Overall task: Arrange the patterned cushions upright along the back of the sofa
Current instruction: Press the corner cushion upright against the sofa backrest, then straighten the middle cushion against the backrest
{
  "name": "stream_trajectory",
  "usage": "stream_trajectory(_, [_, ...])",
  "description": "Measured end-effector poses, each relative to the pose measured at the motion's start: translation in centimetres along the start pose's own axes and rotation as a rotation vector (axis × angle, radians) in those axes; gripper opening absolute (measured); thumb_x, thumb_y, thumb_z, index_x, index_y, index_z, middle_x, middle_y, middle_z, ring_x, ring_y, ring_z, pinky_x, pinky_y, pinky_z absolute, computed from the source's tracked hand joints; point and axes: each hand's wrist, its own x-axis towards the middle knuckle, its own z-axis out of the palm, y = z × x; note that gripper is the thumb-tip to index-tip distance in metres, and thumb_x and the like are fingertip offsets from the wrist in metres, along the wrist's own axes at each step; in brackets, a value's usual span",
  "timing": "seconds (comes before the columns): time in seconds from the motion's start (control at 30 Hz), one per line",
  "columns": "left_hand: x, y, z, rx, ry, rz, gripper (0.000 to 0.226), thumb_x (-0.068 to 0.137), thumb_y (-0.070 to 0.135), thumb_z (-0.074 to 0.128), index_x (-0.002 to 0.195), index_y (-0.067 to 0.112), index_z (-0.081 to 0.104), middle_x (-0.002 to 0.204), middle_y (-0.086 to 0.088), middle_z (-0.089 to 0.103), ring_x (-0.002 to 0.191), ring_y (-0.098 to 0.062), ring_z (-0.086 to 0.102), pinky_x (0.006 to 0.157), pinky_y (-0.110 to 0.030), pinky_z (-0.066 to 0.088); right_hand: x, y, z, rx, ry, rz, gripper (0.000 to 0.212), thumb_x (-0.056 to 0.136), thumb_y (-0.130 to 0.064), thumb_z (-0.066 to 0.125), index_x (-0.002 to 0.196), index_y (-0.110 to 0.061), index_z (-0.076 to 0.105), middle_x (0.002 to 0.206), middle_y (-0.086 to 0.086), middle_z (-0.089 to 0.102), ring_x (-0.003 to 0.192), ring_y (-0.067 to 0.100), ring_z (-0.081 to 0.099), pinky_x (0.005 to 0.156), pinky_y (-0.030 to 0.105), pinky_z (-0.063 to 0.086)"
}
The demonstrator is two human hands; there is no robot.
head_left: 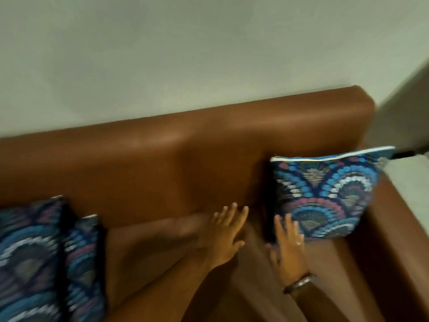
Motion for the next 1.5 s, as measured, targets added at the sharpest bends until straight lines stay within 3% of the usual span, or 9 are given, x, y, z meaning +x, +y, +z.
stream_trajectory(0.1, [-13.3,-12.5,-2.3,0.154,0.136,-0.262,0.083,0.098,0.054,0.034,0.144,0.042,-0.035,0.162,-0.005,-0.011,0.153,-0.034,0.003,0.12,-0.051,0.001,-2.6,-13.7,7.9,0.087,-0.226,-0.138,0.077,0.084,-0.066,0.03,0.141,-0.054,-0.021,0.159,0.007,0.011,0.145,0.036,0.016,0.11,0.062,0.026])
stream_trajectory(0.23, [-31.0,-29.1,-7.8,0.231,0.401,-0.662,0.075,0.093,0.061,0.028,0.156,0.022,0.02,0.16,-0.019,0.03,0.145,-0.044,0.029,0.114,-0.063,0.019,-4.5,-32.7,15.9,0.258,-0.477,-0.3,0.083,0.073,-0.086,0.023,0.136,-0.057,-0.023,0.158,-0.005,-0.009,0.149,0.03,0.001,0.117,0.051,0.018])
stream_trajectory(0.5, [-44.1,-48.8,-9.7,0.085,0.209,-0.772,0.1,0.069,0.095,0.002,0.154,0.043,-0.013,0.165,-0.017,-0.016,0.15,-0.045,-0.008,0.118,-0.064,0.008,-5.5,-52.8,28.0,0.093,-0.616,-0.317,0.101,0.059,-0.096,0.022,0.137,-0.055,-0.027,0.153,0.0,-0.04,0.142,0.042,-0.027,0.113,0.066,0.014])
stream_trajectory(0.67, [-43.0,-50.2,-6.2,0.074,0.283,-0.718,0.094,0.073,0.093,0.009,0.147,0.046,-0.026,0.163,-0.015,-0.025,0.149,-0.042,-0.018,0.118,-0.066,0.004,-5.4,-51.7,31.2,-0.14,-0.546,-0.311,0.098,0.055,-0.098,0.006,0.125,-0.051,-0.045,0.142,0.005,-0.051,0.14,0.048,-0.027,0.112,0.062,0.024])
stream_trajectory(0.9, [-43.9,-49.8,-8.1,-0.559,0.559,-0.903,0.113,0.058,0.099,0.041,0.15,0.054,-0.007,0.167,-0.008,-0.012,0.152,-0.036,0.004,0.119,-0.055,0.016,-6.1,-51.5,28.6,0.369,-0.527,-0.087,0.124,0.053,-0.081,0.065,0.146,-0.05,-0.012,0.156,0.007,-0.035,0.146,0.035,-0.014,0.113,0.057,0.022])
stream_trajectory(1.07, [-42.2,-41.9,-11.1,-0.287,0.575,-0.747,0.106,0.067,0.092,0.047,0.155,0.044,0.015,0.167,-0.009,0.003,0.152,-0.029,0.01,0.12,-0.048,0.023,-4.8,-47.2,23.4,0.739,-0.642,-0.069,0.105,0.058,-0.069,0.076,0.129,-0.073,-0.001,0.164,-0.003,0.003,0.149,0.02,0.009,0.116,0.051,0.027])
stream_trajectory(1.23, [-35.0,-29.3,-11.1,-0.262,0.754,-0.542,0.099,0.073,0.081,0.059,0.155,0.043,0.018,0.164,-0.013,0.014,0.149,-0.033,0.02,0.116,-0.055,0.032,-4.0,-36.7,15.0,0.986,-0.438,0.0,0.119,0.064,-0.057,0.079,0.151,-0.041,-0.002,0.156,-0.015,0.024,0.127,-0.013,0.04,0.094,0.016,0.048])
stream_trajectory(1.4, [-23.6,-19.5,-5.7,-0.472,0.734,-0.482,0.109,0.072,0.075,0.066,0.148,0.056,-0.011,0.165,-0.014,-0.005,0.152,-0.032,0.004,0.117,-0.05,0.021,-0.2,-24.4,7.1,0.838,-0.173,-0.007,0.105,0.083,-0.019,0.07,0.137,-0.064,-0.008,0.16,-0.017,0.011,0.14,-0.003,0.028,0.109,0.036,0.036])
stream_trajectory(1.5, [-16.4,-17.0,-1.7,-0.579,0.642,-0.48,0.118,0.07,0.075,0.067,0.143,0.058,-0.023,0.164,-0.015,-0.013,0.152,-0.034,0.001,0.118,-0.052,0.023,3.0,-18.0,4.6,0.706,-0.146,0.02,0.109,0.077,-0.041,0.073,0.14,-0.057,-0.014,0.156,-0.025,0.011,0.141,0.002,0.024,0.113,0.039,0.029])
